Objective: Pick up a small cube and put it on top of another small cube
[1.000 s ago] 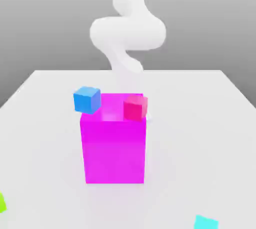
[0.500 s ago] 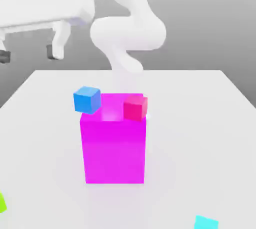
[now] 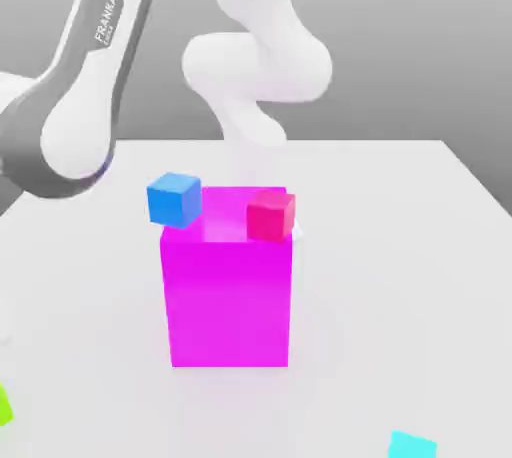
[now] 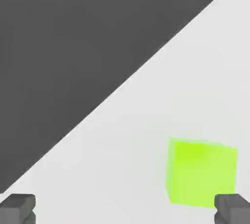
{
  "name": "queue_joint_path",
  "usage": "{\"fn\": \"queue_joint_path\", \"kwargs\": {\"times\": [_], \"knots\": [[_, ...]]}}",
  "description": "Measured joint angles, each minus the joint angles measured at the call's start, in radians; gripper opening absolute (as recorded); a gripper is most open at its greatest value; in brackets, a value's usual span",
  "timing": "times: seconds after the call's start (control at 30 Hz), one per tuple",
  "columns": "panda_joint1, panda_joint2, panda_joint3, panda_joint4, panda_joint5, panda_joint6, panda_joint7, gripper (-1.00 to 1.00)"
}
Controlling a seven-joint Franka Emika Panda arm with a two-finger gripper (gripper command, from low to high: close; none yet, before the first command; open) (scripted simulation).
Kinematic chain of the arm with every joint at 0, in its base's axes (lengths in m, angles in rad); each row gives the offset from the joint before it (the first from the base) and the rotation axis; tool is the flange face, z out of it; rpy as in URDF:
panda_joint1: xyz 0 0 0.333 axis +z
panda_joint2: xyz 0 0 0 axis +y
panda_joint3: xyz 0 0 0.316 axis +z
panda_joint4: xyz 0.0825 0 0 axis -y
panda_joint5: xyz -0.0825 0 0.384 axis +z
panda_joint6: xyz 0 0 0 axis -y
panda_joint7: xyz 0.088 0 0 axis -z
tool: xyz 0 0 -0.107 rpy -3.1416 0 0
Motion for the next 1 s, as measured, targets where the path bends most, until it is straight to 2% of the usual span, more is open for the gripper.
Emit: {"fn": "queue_joint_path", "kwargs": {"times": [0.13, 0.17, 0.4, 0.53, 1.0], "knots": [[-0.053, 0.145, 0.042, 0.028, 0.059, 0.088, -0.036, 0.00], [-0.067, 0.177, 0.059, 0.036, 0.075, 0.112, -0.047, -1.00], [-0.070, 0.184, 0.062, 0.037, 0.079, 0.116, -0.050, -1.00], [-0.025, 0.065, 0.009, 0.008, 0.012, 0.028, -0.005, -1.00], [0.350, -0.069, 0.283, -0.039, -0.194, -0.038, -0.099, -1.00]]}}
